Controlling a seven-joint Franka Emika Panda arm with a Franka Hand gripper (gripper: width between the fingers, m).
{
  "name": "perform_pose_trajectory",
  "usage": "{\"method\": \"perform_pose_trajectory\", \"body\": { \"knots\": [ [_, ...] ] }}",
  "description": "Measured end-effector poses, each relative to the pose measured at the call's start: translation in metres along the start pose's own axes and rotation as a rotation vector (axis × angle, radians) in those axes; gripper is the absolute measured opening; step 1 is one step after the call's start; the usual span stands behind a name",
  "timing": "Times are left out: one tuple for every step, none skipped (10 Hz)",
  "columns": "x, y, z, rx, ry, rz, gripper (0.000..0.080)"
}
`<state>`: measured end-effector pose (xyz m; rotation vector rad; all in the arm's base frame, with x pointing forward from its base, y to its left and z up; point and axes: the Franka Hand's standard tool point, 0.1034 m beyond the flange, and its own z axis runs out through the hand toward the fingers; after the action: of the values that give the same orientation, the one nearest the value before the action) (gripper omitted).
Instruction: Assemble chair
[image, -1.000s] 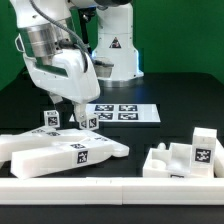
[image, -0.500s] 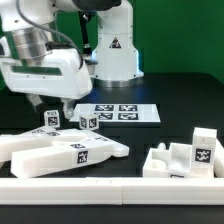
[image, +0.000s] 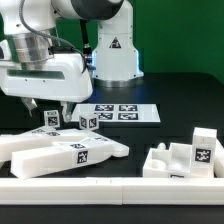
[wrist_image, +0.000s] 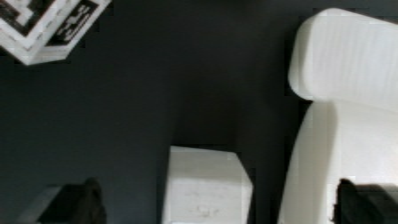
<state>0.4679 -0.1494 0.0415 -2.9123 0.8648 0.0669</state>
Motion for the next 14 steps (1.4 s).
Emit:
{"method": "perform_pose_trajectory", "body": {
  "knots": [
    [0.001, 0.005, 0.006, -0.016, 0.013, -0.004, 0.0649],
    [0.001, 0.011, 0.012, -0.028, 0.008, -0.008, 0.0649],
    [-0.001, 0.016, 0.018, -0.038, 0.003, -0.006, 0.0649],
    [-0.002, 0.018, 0.021, -0.044, 0.001, -0.006, 0.0649],
    [-0.002, 0.018, 0.023, -0.048, 0.002, -0.007, 0.0649],
    [-0.002, 0.019, 0.024, -0.050, 0.000, -0.007, 0.0649],
    [-0.002, 0.022, 0.024, -0.051, 0.000, -0.003, 0.0649],
    [0.002, 0.025, 0.023, -0.050, 0.006, 0.002, 0.0649],
    [0.007, 0.025, 0.021, -0.049, 0.012, 0.004, 0.0649],
    [0.012, 0.027, 0.019, -0.048, 0.019, 0.007, 0.0649],
    [0.018, 0.031, 0.022, -0.054, 0.025, -0.003, 0.0649],
    [0.017, 0.035, 0.024, -0.059, 0.024, -0.005, 0.0649],
    [0.017, 0.036, 0.025, -0.063, 0.029, -0.005, 0.0649],
    [0.017, 0.036, 0.025, -0.063, 0.029, -0.005, 0.0523]
  ]
}}
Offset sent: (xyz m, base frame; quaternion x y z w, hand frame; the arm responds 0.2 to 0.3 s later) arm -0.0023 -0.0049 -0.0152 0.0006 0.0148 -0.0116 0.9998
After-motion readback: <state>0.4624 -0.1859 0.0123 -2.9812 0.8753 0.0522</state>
